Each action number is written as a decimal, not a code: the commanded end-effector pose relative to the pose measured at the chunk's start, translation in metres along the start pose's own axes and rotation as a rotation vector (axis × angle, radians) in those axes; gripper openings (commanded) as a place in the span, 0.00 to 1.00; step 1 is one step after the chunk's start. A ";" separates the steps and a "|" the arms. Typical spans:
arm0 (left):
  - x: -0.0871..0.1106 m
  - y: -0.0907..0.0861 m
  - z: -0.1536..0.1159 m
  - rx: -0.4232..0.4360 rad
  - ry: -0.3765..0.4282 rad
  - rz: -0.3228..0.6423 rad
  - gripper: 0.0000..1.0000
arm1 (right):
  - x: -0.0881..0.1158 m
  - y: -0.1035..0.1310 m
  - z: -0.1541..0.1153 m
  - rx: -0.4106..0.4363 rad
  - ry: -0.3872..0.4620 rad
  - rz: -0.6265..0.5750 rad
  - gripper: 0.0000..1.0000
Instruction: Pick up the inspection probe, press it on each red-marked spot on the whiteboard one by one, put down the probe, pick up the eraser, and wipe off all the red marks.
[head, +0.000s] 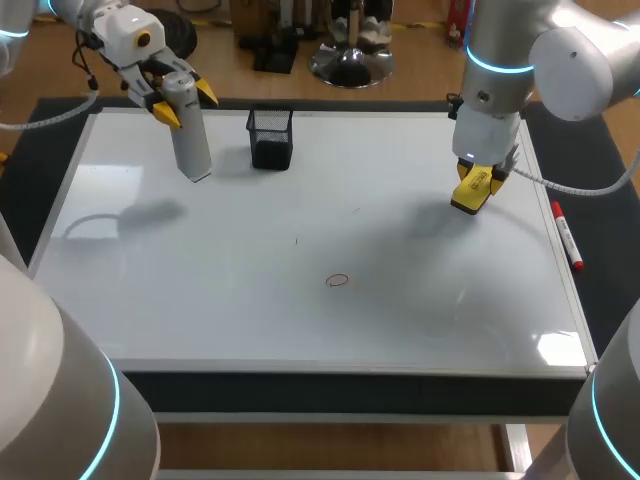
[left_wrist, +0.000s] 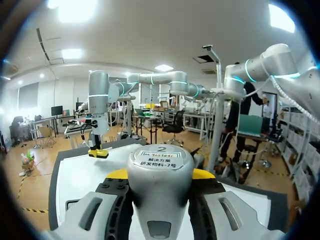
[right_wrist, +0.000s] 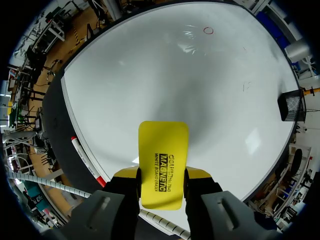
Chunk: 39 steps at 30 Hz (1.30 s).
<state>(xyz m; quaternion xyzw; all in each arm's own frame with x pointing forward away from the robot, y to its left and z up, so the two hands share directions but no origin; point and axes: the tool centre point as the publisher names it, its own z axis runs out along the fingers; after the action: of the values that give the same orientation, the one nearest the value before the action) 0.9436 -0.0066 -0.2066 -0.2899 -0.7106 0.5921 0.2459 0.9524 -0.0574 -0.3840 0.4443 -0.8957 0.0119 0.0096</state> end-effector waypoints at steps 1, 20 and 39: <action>-0.004 0.002 -0.007 0.011 0.016 0.000 0.00 | 0.000 -0.001 -0.001 0.000 0.004 -0.002 0.00; -0.004 0.002 -0.007 0.011 0.016 0.000 0.00 | -0.001 0.005 0.000 0.026 0.024 -0.037 0.00; -0.004 0.002 -0.007 0.011 0.016 0.000 0.00 | -0.048 0.104 -0.024 0.128 0.036 -0.282 0.00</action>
<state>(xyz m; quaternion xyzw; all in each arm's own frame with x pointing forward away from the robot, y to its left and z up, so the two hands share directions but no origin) 0.9435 -0.0066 -0.2066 -0.2898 -0.7105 0.5922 0.2459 0.9068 0.0318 -0.3638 0.5633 -0.8243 0.0567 0.0021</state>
